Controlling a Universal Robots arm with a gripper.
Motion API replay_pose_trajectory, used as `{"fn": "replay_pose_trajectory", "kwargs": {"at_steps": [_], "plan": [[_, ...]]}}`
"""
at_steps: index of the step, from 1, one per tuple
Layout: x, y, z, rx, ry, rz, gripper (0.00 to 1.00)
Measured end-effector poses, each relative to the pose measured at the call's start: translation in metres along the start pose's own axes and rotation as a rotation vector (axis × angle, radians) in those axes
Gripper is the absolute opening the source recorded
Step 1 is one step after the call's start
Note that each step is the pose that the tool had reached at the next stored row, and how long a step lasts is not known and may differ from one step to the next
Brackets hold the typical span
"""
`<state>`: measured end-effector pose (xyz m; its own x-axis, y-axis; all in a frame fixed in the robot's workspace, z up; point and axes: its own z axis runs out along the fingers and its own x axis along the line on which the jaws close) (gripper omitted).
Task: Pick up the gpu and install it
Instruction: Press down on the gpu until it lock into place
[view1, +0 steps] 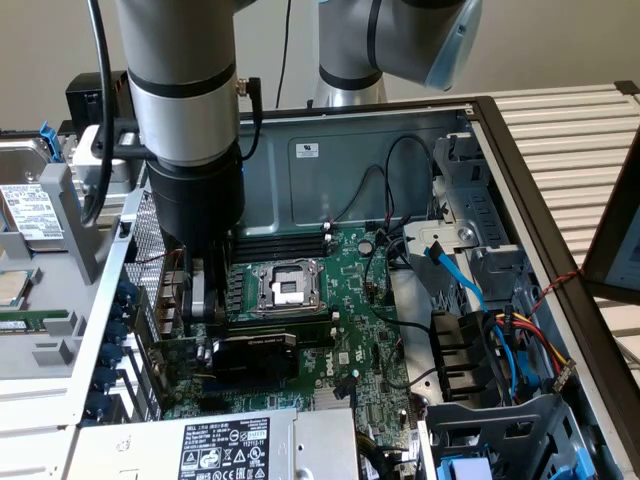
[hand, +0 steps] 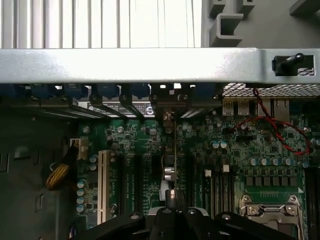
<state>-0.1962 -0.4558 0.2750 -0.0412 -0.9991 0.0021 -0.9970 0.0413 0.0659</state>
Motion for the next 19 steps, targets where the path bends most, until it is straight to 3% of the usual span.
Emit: {"fn": "replay_pose_trajectory", "kwargs": {"at_steps": [4, 13, 19], "plan": [[0.004, -0.0054, -0.0032, -0.0009, -0.0002, 0.0, 0.11], [0.004, -0.0278, -0.0071, -0.0013, -0.0004, 0.0, 0.11], [0.003, -0.029, -0.0033, -0.0013, -0.0007, 0.0, 0.11]]}}
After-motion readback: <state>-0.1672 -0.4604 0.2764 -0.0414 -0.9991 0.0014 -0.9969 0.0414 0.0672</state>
